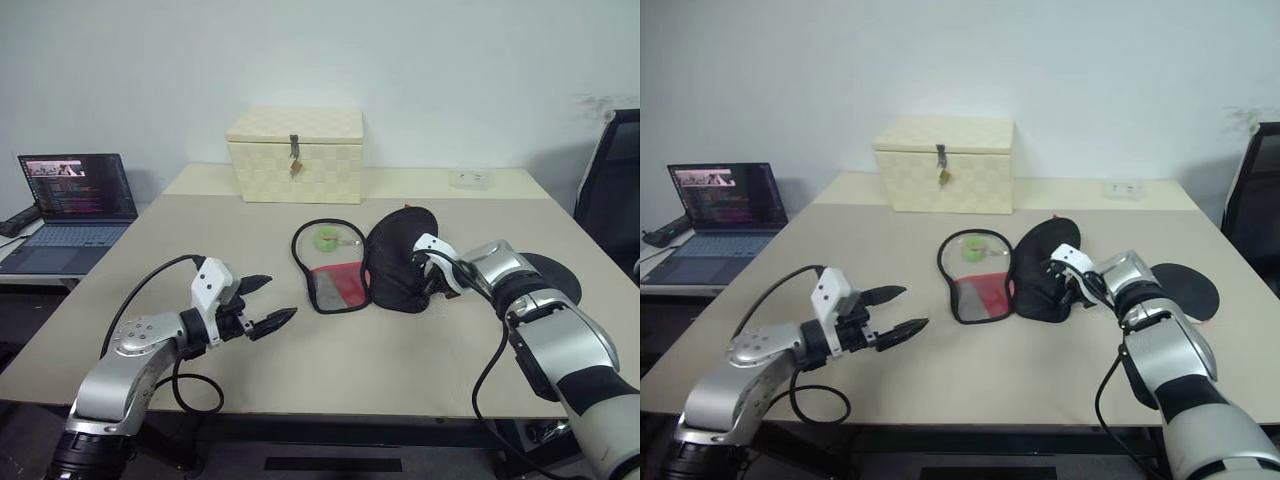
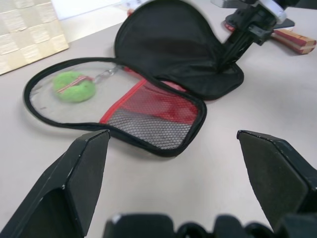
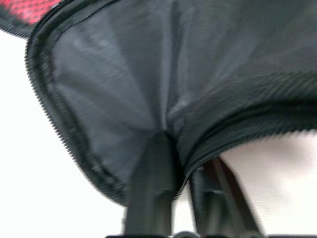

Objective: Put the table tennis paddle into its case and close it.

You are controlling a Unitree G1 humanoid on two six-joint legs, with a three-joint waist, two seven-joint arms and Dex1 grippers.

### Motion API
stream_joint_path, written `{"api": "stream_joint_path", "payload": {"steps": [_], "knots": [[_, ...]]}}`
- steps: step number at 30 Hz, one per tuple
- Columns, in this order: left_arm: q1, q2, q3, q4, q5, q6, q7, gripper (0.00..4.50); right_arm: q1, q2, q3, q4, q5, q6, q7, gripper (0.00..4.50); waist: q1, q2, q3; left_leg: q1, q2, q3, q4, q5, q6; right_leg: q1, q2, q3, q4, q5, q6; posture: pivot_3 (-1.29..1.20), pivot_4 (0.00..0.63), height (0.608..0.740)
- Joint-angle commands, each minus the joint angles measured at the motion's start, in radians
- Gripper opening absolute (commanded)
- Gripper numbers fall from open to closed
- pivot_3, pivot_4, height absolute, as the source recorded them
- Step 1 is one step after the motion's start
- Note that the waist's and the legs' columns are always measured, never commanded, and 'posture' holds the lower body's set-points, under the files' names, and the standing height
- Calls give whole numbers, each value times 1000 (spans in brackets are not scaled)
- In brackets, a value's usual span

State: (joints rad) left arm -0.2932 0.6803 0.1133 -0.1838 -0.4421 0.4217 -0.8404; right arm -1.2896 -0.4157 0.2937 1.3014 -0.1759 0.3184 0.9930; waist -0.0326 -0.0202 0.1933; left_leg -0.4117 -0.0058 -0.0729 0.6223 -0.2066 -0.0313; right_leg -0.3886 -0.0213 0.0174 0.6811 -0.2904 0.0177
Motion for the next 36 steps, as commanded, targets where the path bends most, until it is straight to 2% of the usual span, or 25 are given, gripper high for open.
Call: {"api": "stream_joint_path", "payload": {"steps": [1,8,15,20,24,28,31,34,36], "knots": [[-29,-1,5,-1,6,-25,-5,4500,-33,-20,-28,-6,-14,-23,-37,2067,0,0,0,0,0,0,0,0,0,0,0,0,0,0,0,0,150,740],[-56,-14,-15,24,10,-38,-15,4500,-27,-67,-39,-5,-59,-138,-187,4473,0,0,0,0,0,1,0,0,0,0,0,0,0,0,0,0,150,740],[-96,-32,-30,52,13,-48,-26,4500,2,-129,-86,-10,-43,-143,-217,4473,0,0,0,0,0,2,1,0,0,0,0,0,0,0,0,0,150,740],[-104,-44,-34,52,13,-52,-29,4500,22,-170,-247,-64,87,-51,-256,4473,0,0,0,-2,0,2,1,0,0,0,0,0,0,0,0,0,150,740],[-107,-46,-36,53,11,-54,-39,4500,106,-192,-322,-209,146,61,-287,4473,0,0,0,-2,0,2,1,0,0,0,0,0,0,0,0,0,150,740],[-135,-51,-53,72,14,-62,-63,4500,339,-168,-524,-625,239,358,-535,4473,3,0,0,-3,0,0,2,0,0,0,0,0,0,0,0,0,150,740],[-164,-50,-66,87,16,-70,-87,4500,502,-95,-644,-970,246,554,-717,4473,5,1,0,-5,0,-1,3,0,0,-1,0,0,0,0,0,0,150,740],[-198,-47,-74,112,20,-81,-115,4500,638,-4,-697,-1275,232,688,-841,4473,4,1,0,-5,0,-2,4,0,0,-1,0,0,1,0,0,0,150,740],[-217,-47,-77,131,25,-89,-127,4500,697,53,-710,-1408,228,748,-899,4473,0,2,0,-5,0,-2,4,0,0,-1,0,0,2,0,0,0,150,740]]}}
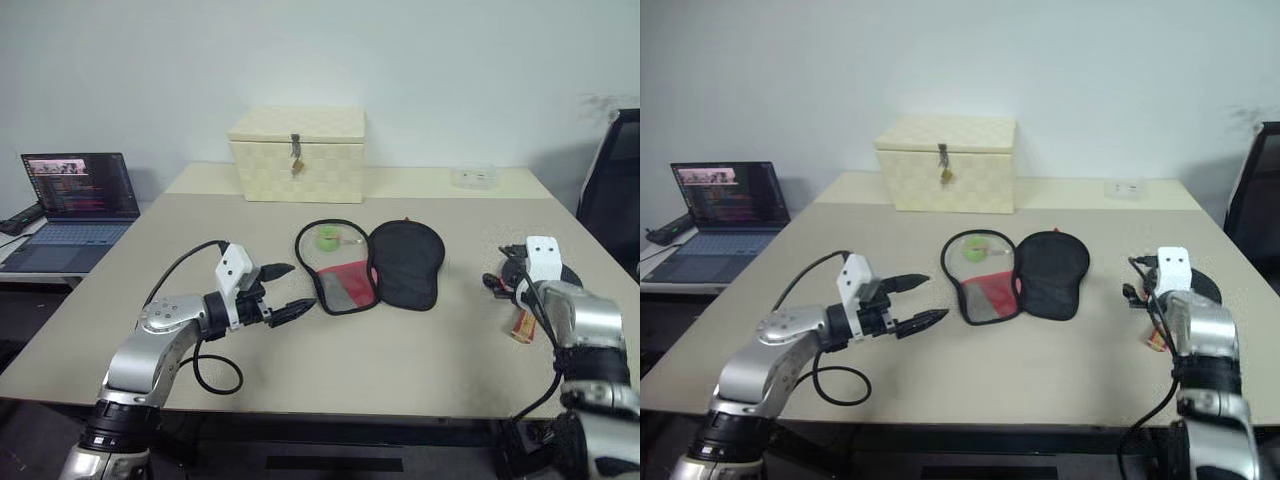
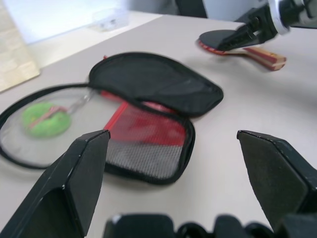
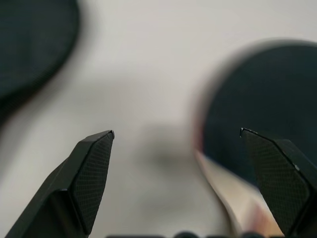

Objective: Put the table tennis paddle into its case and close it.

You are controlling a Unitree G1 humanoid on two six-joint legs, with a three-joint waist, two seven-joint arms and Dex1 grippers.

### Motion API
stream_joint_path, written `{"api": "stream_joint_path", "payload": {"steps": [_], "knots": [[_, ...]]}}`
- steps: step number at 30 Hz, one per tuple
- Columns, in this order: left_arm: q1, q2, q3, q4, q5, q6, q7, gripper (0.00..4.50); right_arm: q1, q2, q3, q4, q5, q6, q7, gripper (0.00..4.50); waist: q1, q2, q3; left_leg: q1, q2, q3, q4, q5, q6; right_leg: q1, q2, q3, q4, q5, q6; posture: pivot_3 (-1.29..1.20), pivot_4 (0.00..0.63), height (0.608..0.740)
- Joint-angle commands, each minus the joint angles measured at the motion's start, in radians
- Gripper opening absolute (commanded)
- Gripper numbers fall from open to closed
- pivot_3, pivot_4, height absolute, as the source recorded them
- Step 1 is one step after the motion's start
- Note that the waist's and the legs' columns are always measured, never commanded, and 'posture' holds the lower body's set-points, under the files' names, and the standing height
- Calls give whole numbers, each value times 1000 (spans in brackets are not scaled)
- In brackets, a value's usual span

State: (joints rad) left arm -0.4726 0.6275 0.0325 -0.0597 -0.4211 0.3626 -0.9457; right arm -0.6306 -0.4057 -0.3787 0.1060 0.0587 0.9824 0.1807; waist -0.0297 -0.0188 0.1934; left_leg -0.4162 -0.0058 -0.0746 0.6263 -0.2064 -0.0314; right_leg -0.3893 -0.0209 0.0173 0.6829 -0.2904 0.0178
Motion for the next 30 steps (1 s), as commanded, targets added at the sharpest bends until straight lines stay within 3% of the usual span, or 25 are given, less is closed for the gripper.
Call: {"api": "stream_joint_path", "payload": {"steps": [1,7,22,25,30], "knots": [[-45,5,2,13,6,-33,-27,4500,62,64,-38,-260,-10,104,-109,4473,-5,1,0,1,0,0,0,0,0,0,0,0,0,0,0,0,150,740],[-75,-2,-12,47,19,-51,-51,4500,120,122,-71,-305,-5,136,-192,4473,-4,1,-1,2,0,2,0,0,0,0,1,0,1,0,0,0,150,740],[-45,15,9,34,26,-60,-44,4500,22,53,-82,42,38,-3,-179,4473,-5,1,-1,2,0,4,0,0,0,0,2,0,0,0,1,0,150,740],[-34,19,13,24,25,-59,-39,4500,21,20,-40,76,64,-20,-103,3878,-5,1,-1,2,0,4,1,0,0,1,2,0,0,1,2,0,150,740],[-28,21,15,20,26,-58,-38,4500,48,-16,63,42,100,-27,36,2265,-8,1,-1,2,0,5,2,0,1,1,2,1,0,1,2,0,150,740]]}}
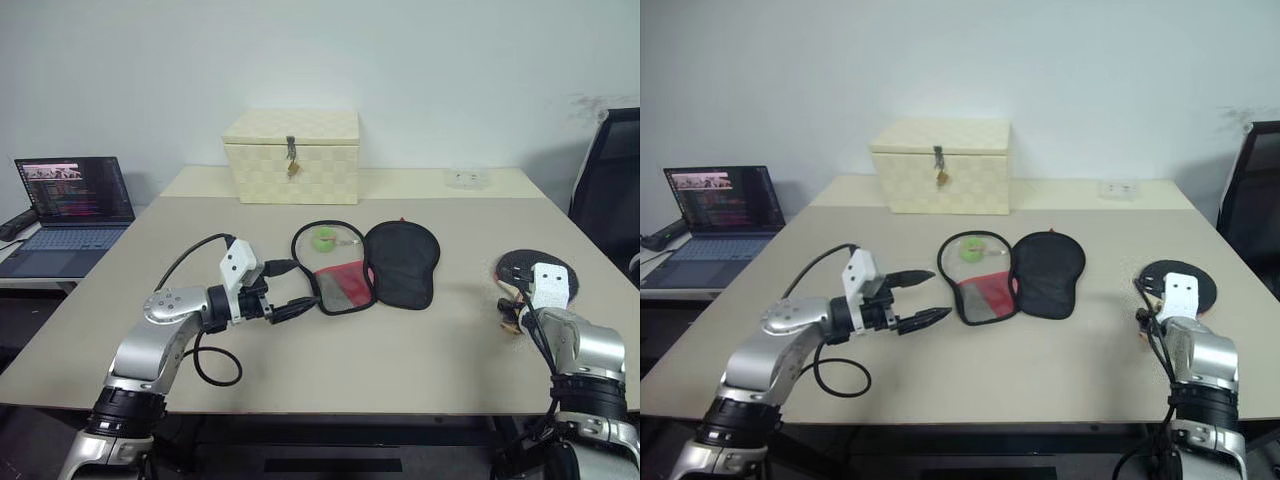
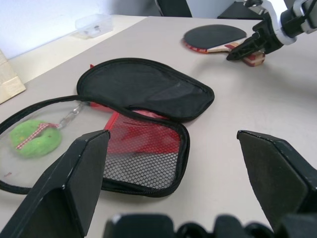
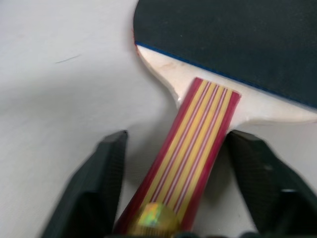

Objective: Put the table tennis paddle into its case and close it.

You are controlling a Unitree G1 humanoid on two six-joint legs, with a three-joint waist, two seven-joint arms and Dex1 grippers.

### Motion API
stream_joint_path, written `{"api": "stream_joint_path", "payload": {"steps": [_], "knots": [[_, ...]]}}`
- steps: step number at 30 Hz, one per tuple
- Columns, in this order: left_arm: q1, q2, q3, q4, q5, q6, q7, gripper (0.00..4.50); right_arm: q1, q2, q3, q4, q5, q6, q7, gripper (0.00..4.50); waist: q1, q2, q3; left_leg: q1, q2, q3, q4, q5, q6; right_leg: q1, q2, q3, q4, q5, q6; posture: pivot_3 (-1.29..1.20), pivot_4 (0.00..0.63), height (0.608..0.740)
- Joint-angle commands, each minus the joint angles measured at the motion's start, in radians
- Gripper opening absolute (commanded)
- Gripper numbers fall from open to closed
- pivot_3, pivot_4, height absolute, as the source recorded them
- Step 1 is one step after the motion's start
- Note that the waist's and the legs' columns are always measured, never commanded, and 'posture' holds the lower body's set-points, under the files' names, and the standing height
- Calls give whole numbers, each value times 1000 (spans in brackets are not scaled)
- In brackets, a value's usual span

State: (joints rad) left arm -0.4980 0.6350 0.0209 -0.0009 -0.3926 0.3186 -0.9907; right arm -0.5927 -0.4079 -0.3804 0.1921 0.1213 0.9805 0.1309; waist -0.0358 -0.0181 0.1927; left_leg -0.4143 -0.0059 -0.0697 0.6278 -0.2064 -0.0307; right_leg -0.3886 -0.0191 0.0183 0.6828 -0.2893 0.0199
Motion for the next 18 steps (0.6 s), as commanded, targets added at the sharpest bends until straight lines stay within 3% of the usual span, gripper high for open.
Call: {"api": "stream_joint_path", "payload": {"steps": [1,4,12,18], "knots": [[-3,12,26,-39,-1,-14,8,4500,16,-19,80,-53,43,-24,106,1922,-5,0,0,0,0,0,0,0,0,0,0,0,0,0,0,0,150,740],[-5,10,25,-36,1,-14,6,4500,34,-35,110,-74,49,-24,143,1113,-13,0,0,0,1,0,-1,0,0,0,0,0,0,0,0,0,150,740],[-19,3,14,-19,8,-19,-2,4500,111,-93,118,-169,90,92,216,1114,-12,0,0,0,0,-1,-1,0,0,0,0,-1,0,0,0,0,150,740],[-27,-2,10,-11,14,-22,-8,4500,148,-90,124,-220,106,140,201,3085,-7,0,0,-1,0,-2,0,0,0,1,0,-1,-1,0,0,0,150,740]]}}
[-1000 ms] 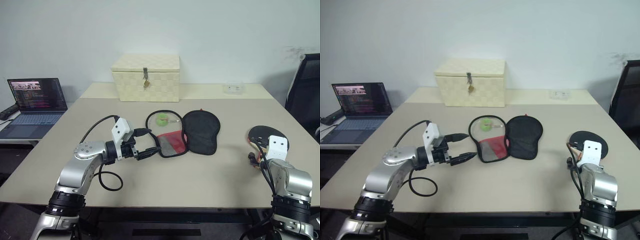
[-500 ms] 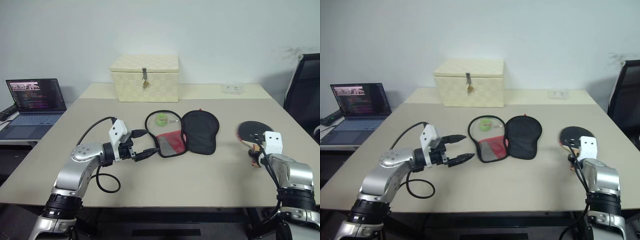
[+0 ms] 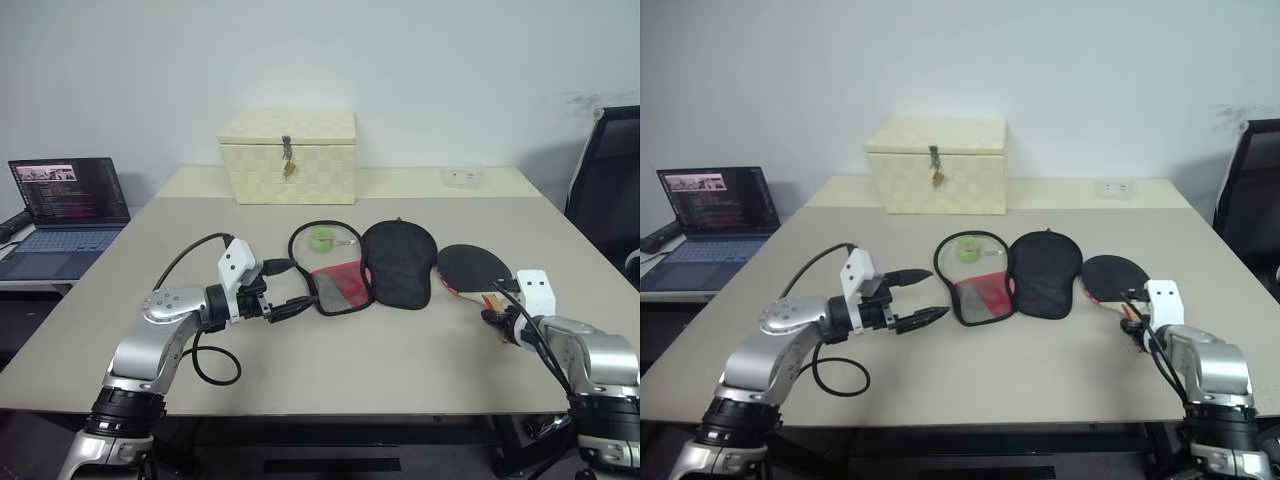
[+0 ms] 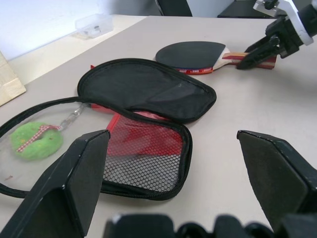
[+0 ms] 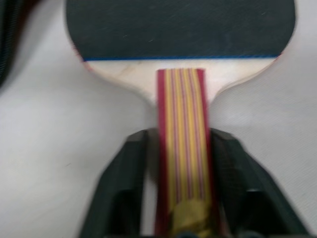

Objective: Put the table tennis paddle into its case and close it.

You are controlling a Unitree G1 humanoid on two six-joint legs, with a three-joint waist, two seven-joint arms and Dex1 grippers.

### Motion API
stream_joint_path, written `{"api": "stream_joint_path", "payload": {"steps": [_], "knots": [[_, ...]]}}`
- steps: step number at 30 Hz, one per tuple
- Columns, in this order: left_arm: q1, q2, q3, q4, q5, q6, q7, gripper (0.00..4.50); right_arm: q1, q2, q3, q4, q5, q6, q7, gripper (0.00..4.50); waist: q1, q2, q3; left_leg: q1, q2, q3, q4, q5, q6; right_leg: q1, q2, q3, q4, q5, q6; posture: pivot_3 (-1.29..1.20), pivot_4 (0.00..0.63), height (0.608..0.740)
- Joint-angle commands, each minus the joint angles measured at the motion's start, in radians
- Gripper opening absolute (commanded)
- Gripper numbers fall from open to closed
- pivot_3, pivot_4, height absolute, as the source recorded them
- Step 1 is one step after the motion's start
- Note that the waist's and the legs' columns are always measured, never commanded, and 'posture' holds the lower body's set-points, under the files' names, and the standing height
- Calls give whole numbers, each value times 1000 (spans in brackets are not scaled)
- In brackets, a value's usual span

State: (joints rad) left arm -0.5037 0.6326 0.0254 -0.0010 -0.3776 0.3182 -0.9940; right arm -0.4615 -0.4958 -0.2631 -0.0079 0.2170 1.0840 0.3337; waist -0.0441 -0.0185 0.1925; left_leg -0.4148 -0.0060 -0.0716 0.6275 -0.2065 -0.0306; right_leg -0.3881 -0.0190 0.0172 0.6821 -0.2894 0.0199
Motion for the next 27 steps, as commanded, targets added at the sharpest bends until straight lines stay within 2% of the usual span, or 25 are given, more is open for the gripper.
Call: {"api": "stream_joint_path", "payload": {"steps": [1,13,21,24,27], "knots": [[-22,-1,5,-10,0,-21,-6,4500,13,2,8,-18,10,35,-9,3429,3,0,0,0,0,0,0,0,0,0,0,0,0,0,0,0,150,740],[-16,-1,11,-23,1,-18,-1,4500,-88,-13,48,178,-21,-80,-16,3429,3,-3,-2,2,0,2,2,0,0,2,0,1,0,1,1,0,150,740],[-4,7,25,-58,-41,20,-21,4500,-132,-16,71,278,-26,-132,-4,3429,3,-5,-3,16,1,4,1,0,0,15,0,3,-2,-2,6,0,150,740],[8,27,28,-99,-95,74,-62,4500,-149,-17,76,299,-25,-140,1,2778,2,-5,-3,16,1,4,2,0,0,15,0,4,-2,-2,6,0,150,740],[17,62,26,-129,-136,127,-113,4500,-162,-19,82,320,-30,-149,7,1759,-3,-5,-3,16,1,5,1,0,0,14,0,5,-2,-1,5,0,150,740]]}}
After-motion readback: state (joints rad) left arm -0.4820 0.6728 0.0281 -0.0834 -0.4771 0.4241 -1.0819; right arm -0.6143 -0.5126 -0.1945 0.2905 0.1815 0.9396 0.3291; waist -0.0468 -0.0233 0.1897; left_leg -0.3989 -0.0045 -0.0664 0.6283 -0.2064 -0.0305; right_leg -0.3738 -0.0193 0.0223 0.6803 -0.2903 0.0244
